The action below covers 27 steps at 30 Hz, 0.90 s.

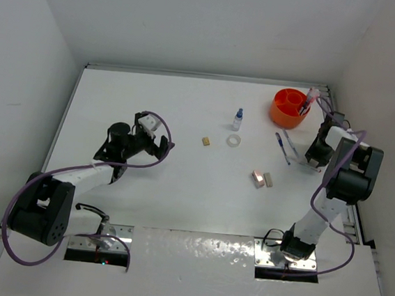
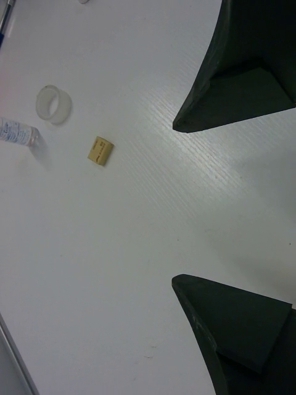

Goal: Sort the stationery into containers
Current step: Pick up the pen from the center of the board.

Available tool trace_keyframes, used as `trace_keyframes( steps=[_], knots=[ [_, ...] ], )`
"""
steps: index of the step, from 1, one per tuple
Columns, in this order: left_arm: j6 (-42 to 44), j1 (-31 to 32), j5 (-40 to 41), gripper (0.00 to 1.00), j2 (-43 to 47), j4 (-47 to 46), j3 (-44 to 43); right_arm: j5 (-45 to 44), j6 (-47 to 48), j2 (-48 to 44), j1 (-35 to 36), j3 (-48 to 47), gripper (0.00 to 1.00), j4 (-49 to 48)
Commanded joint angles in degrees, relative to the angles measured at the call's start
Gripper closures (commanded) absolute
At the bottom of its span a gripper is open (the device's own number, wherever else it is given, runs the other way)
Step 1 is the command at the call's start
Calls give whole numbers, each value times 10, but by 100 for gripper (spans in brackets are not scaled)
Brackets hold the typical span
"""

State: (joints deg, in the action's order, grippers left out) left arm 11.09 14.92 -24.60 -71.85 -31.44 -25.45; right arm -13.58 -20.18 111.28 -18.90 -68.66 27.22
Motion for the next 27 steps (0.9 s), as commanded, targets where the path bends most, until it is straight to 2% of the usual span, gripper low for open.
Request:
trace_keyframes(
  steps=[1,17,23,26,27],
  knots=[
    [-3,-4,-4,3,15,-21,3,-10,-20,-35,-1,33,62,6],
    [-5,-2,-5,3,20,-29,11,15,-42,-135,1,107,63,16],
    [-5,-1,-7,3,20,-31,13,12,36,-141,24,79,60,74],
    [-6,-2,-7,3,20,-34,15,7,87,-136,40,71,56,94],
    [-6,0,-7,3,20,-35,14,12,95,-132,40,73,52,94]
  ],
)
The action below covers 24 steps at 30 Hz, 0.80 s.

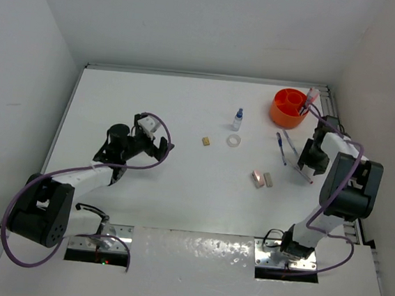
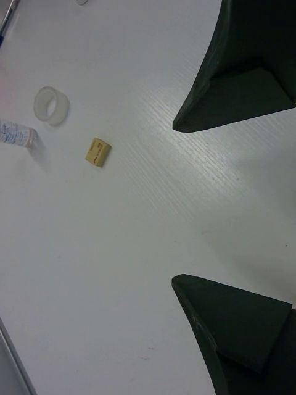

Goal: Sort the stationery into containers
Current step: Pick up the pen from the center of the board.

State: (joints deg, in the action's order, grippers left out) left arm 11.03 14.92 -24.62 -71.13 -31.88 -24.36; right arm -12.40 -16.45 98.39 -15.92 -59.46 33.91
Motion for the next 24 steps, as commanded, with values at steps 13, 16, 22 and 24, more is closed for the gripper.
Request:
trace_keyframes(
  steps=[13,16,22,24],
  knots=[
    [-2,-2,-2,3,21,-28,5,33,128,93,12,-87,43,29],
    [-2,-2,0,3,21,-25,5,46,136,100,12,-80,46,25],
    [1,-2,0,3,18,-26,4,56,141,105,12,-60,63,11],
    [1,-2,0,3,19,-27,4,58,143,103,12,-53,70,8]
  ],
)
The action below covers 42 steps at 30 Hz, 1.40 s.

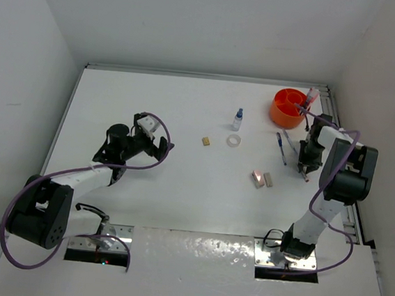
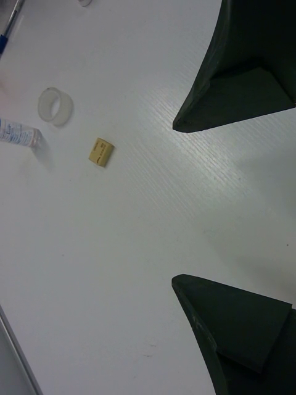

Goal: Sort the stationery into containers
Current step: Pick up the pen from the center of the board, then place the pen in the storage box.

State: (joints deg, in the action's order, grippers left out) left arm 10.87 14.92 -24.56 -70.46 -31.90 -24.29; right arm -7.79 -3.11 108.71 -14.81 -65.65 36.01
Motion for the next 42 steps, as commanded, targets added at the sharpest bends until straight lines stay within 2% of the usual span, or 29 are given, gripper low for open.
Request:
trace_keyframes(
  steps=[1,8,13,19,22,26,31,33,35,36,39,42],
  knots=[
    [3,-2,0,2,12,-28,2,12,10,-2,1,11,77,-13],
    [0,-2,3,2,11,-25,3,9,24,-21,7,35,86,-20],
    [1,-2,2,2,13,-26,6,10,26,-32,19,24,100,-6],
    [1,-2,5,2,15,-28,9,38,-25,-109,21,25,100,-20],
    [-2,-2,5,2,12,-28,12,65,-54,-179,23,39,100,-99],
    [-2,-2,4,2,6,-31,10,101,-46,-227,56,23,100,-175],
    [-2,-2,7,2,-3,-38,6,94,-69,-176,86,-98,100,-234],
    [-2,-2,9,2,-5,-41,4,79,-80,-134,86,-133,100,-301],
    [-3,-2,14,2,-6,-42,3,53,-82,-98,87,-142,100,-355],
    [-3,-2,15,2,-6,-42,3,42,-91,-88,87,-139,100,-424],
    [-2,-5,21,2,-8,-41,1,8,-74,-52,87,-132,100,-506],
    [-3,-9,25,2,-10,-38,-1,-8,-45,-23,88,-154,100,-496]
  ],
)
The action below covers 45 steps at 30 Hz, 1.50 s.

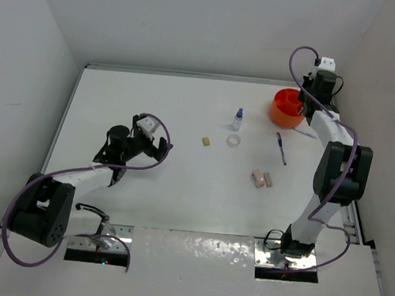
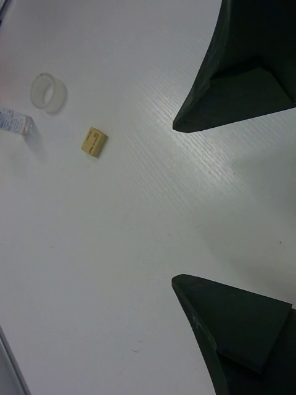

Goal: Sort the stationery into containers
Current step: Place the pen in the storage box.

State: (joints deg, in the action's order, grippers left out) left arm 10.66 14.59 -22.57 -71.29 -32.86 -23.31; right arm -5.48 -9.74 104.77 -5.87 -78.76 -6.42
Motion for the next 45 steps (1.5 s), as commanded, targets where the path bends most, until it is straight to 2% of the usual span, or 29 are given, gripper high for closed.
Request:
trace_keyframes(
  steps=[1,4,15,34,41,44,45],
  knots=[
    [-2,-8,6,2,-5,-28,-14,-36,24,21,0,-30,100,-65],
    [-4,-8,5,2,-16,-26,-23,-41,25,29,1,-23,100,-57],
    [0,-9,2,2,-31,-28,-33,-101,19,22,2,94,100,-206],
    [7,-11,1,2,-38,-17,-42,-76,-27,71,-15,120,100,-245],
    [7,-11,2,2,-34,-17,-40,-67,-46,63,-15,144,100,-250],
    [7,-11,2,2,-34,-19,-39,-61,-46,54,-15,146,78,-232],
    [8,-11,2,2,-34,-19,-39,-60,-46,48,-15,145,64,-227]
  ],
)
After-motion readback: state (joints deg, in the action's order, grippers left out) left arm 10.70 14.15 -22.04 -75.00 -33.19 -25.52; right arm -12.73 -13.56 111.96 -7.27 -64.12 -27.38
